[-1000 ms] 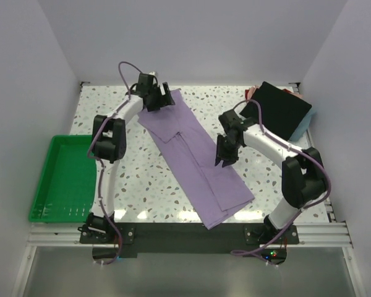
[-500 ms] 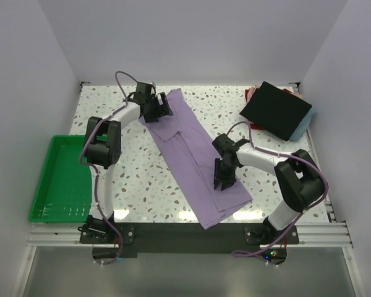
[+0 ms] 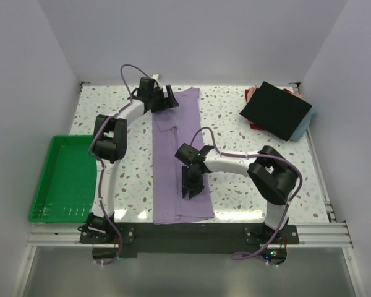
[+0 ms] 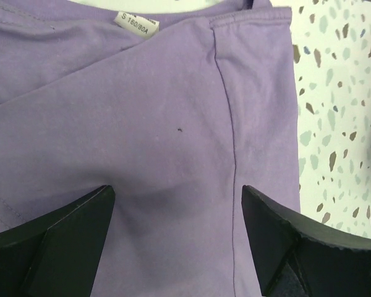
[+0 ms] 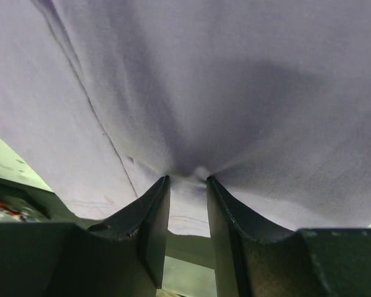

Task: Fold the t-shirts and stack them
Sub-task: Fold the tshirt

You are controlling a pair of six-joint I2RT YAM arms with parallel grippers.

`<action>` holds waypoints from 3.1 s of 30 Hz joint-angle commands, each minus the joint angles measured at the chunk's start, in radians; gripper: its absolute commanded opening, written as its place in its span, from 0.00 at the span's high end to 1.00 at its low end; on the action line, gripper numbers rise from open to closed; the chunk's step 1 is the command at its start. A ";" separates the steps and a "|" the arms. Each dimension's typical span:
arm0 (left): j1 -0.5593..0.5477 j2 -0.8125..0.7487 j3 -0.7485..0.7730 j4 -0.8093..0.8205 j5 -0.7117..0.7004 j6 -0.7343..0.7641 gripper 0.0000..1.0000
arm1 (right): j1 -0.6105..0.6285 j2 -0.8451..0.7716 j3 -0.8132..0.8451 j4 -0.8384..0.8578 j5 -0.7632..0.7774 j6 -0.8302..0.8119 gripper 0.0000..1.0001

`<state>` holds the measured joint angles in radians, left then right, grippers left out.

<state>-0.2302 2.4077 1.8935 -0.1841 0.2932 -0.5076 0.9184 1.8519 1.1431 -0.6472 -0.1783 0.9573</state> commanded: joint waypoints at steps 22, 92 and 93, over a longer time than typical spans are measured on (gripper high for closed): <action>-0.092 -0.361 -0.104 0.072 0.011 0.033 0.04 | 0.033 -0.281 -0.051 -0.147 0.135 -0.074 0.62; -0.607 -1.424 -1.467 -0.557 -0.399 -0.598 0.65 | 0.126 -0.321 -0.418 0.129 0.054 0.072 1.00; -0.607 -1.421 -1.470 -0.554 -0.399 -0.600 0.66 | 0.126 -0.319 -0.416 0.129 0.054 0.070 1.00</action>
<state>-0.8280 0.9779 0.4473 -0.7837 -0.1032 -1.0794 1.0340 1.5173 0.7509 -0.5186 -0.1513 1.0142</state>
